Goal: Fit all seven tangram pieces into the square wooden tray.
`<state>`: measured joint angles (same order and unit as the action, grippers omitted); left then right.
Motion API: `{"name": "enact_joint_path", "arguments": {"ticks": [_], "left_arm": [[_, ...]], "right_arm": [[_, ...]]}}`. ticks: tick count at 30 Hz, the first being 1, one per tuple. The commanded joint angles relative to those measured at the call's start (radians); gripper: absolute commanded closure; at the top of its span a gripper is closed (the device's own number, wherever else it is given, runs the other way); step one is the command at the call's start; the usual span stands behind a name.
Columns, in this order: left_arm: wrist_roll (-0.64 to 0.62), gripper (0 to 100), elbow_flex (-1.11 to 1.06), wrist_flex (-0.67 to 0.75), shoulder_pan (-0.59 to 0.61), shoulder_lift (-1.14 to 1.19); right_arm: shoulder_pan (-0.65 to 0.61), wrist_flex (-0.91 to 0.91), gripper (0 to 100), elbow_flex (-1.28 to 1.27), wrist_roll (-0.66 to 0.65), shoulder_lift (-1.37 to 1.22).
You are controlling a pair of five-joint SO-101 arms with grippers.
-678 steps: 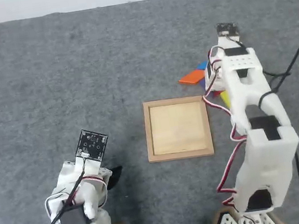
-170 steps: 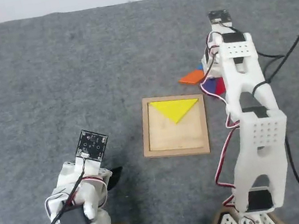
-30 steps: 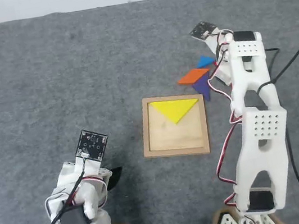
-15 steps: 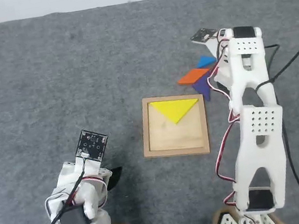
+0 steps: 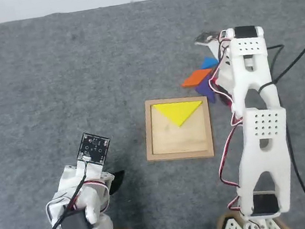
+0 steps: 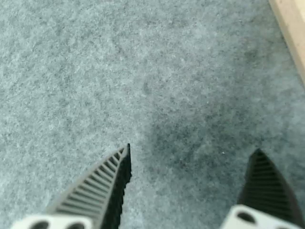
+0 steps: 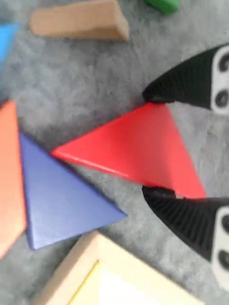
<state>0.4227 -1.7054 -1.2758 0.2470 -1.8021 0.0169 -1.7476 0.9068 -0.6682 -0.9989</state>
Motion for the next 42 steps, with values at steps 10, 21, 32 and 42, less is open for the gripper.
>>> {"name": "enact_joint_path", "arguments": {"ticks": [10,21,32,42], "left_arm": [[0.009,63,0.022,-0.006,0.0,-0.015],[0.009,63,0.022,-0.006,0.0,-0.015],[0.009,63,0.022,-0.006,0.0,-0.015],[0.009,63,0.022,-0.006,0.0,-0.015]], "right_arm": [[-0.148,-0.045,96.6,-0.074,0.358,0.332],[-0.186,-0.041,96.6,-0.321,0.373,0.499],[-0.317,-0.047,96.6,-0.48,0.379,0.68],[-0.371,0.061,98.6,-0.79,0.414,0.811]]}}
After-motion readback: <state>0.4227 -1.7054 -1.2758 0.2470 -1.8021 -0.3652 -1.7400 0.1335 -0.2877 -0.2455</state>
